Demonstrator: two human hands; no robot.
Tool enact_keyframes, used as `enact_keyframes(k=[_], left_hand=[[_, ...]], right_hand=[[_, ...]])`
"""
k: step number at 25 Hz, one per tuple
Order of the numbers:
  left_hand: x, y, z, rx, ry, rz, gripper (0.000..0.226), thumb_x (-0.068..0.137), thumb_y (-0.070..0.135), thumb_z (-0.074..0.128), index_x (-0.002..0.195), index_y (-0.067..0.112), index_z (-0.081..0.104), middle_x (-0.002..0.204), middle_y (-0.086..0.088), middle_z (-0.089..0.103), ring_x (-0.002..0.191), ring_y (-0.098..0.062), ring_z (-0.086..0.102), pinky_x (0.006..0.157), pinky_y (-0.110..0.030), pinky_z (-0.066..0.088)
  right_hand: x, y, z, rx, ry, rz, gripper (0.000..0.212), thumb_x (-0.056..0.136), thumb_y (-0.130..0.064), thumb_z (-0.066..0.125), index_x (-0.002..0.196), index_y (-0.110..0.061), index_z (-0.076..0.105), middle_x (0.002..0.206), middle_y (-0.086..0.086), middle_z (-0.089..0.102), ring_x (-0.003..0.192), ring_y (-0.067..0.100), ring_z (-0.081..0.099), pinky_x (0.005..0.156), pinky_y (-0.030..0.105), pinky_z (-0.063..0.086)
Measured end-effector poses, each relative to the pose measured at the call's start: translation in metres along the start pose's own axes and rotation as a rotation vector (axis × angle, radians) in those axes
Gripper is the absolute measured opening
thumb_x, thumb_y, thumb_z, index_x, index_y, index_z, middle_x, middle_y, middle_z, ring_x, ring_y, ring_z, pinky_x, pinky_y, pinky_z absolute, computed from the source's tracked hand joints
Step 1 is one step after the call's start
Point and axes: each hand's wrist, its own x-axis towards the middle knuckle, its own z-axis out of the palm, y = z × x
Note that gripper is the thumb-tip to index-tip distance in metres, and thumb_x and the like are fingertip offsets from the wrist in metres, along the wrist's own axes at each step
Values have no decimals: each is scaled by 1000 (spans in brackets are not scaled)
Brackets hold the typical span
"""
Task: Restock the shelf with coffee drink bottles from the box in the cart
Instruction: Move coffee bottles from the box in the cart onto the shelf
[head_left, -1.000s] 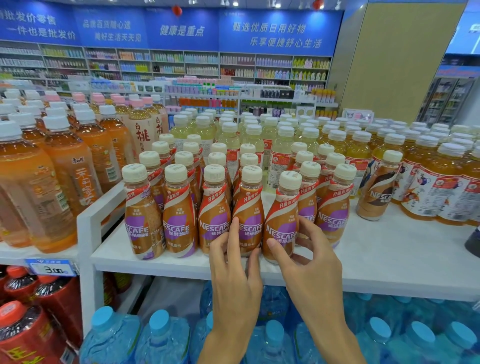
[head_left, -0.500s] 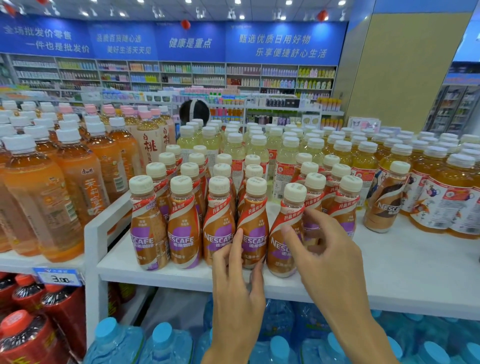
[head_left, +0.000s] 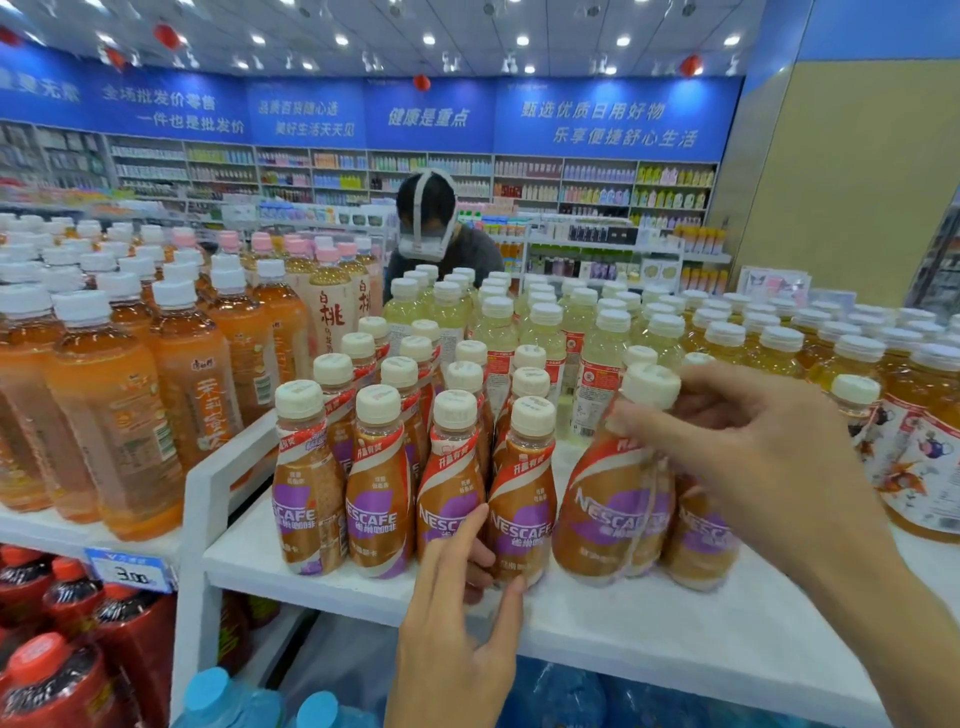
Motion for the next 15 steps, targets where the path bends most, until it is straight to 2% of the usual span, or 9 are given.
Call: enact_keyframes(k=[2, 4, 6, 9, 12, 15], left_hand=[[3, -2, -3, 1, -17, 20, 70, 77, 28, 76, 137, 46, 45, 102, 24, 53, 87, -9, 64, 71, -14, 54], [7, -2, -8, -17, -36, 18, 67, 77, 28, 76, 134, 47, 47, 99, 23, 55, 85, -8, 64, 70, -13, 54], [11, -4, -14, -9, -58, 26, 64, 78, 28, 76, 132, 47, 49, 96, 21, 57, 83, -8, 65, 69, -11, 52], [17, -3, -25, 21, -59, 68, 52, 81, 35, 75, 128, 43, 55, 91, 20, 57, 78, -7, 65, 66, -11, 51], [22, 1, -34, 12, -64, 93, 44, 81, 45, 68, 124, 42, 57, 89, 21, 57, 76, -6, 64, 62, -10, 51], [26, 3, -42, 23, -70, 102, 42, 81, 44, 67, 123, 43, 58, 88, 19, 58, 75, -5, 63, 62, -13, 52]], right_hand=[[26, -25, -22, 103, 63, -36, 15, 73, -39, 85, 78, -27, 78, 72, -7, 76, 69, 17, 73, 68, 36, 62], [61, -52, -40, 76, 83, -105, 23, 72, -41, 85, 78, -20, 76, 70, -2, 73, 66, 20, 72, 75, 43, 63], [93, -75, -45, 66, 99, -167, 26, 74, -40, 82, 78, -16, 73, 69, -2, 71, 65, 15, 71, 74, 37, 63], [131, -88, -24, 74, 73, -191, 24, 81, -34, 80, 78, -12, 72, 77, 1, 74, 70, 15, 74, 72, 29, 63], [162, -84, 12, 51, 36, -145, 29, 77, -35, 82, 80, -6, 74, 78, 6, 76, 72, 21, 76, 74, 38, 64], [185, -73, 44, 7, 13, -101, 32, 76, -37, 82, 82, -6, 75, 79, 5, 77, 73, 21, 76, 76, 42, 63]])
